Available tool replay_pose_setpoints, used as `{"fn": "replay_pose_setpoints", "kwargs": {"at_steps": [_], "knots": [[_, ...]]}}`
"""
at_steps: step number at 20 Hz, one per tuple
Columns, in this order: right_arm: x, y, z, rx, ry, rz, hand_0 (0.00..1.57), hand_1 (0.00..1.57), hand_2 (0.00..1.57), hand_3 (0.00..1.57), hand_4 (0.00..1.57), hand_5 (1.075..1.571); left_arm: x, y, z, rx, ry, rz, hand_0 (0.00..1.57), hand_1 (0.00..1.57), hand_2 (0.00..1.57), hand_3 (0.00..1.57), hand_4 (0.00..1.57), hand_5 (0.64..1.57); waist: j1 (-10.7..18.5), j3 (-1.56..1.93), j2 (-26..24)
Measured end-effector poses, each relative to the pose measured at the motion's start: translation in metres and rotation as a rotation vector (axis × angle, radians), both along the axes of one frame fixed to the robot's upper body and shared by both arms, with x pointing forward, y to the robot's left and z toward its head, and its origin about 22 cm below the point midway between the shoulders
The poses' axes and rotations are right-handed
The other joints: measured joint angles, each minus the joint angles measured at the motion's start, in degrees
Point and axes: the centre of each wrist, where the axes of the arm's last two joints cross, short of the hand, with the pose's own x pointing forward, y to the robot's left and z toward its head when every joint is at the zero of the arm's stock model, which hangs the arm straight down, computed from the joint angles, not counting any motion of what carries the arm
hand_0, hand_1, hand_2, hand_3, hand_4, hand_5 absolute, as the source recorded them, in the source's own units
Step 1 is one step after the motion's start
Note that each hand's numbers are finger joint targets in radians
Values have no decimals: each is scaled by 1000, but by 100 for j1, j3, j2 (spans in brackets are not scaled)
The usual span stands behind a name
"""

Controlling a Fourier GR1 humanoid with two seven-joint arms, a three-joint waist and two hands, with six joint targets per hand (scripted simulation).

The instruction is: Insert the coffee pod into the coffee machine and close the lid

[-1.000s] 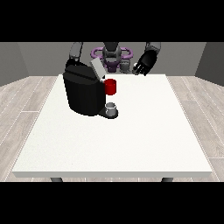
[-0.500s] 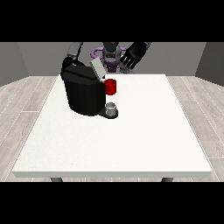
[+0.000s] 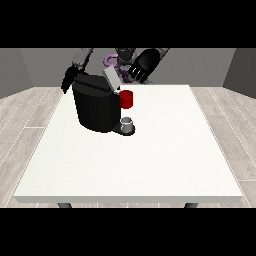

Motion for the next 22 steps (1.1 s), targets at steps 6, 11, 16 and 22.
{"fn": "replay_pose_setpoints", "kwargs": {"at_steps": [6,11,16,22], "knots": [[7,-6,7,-1,-27,-11,0,0,0,0,0,1571,2,-15,18,1,-28,-9,1195,1195,1286,1247,487,1571,-58,1,250],[14,-3,20,-8,-51,-15,0,0,0,0,186,1571,4,-15,20,11,-44,-17,1186,1186,1256,1227,472,1571,-54,1,472],[15,-5,16,-3,-46,-33,0,0,0,0,0,1571,5,-17,19,11,-25,-31,1251,1251,1290,1217,425,1571,13,2,492],[21,-2,29,1,-70,-31,0,0,0,0,0,1571,6,-16,20,13,-40,-25,1192,1192,1248,1202,420,1571,-54,1,629]]}}
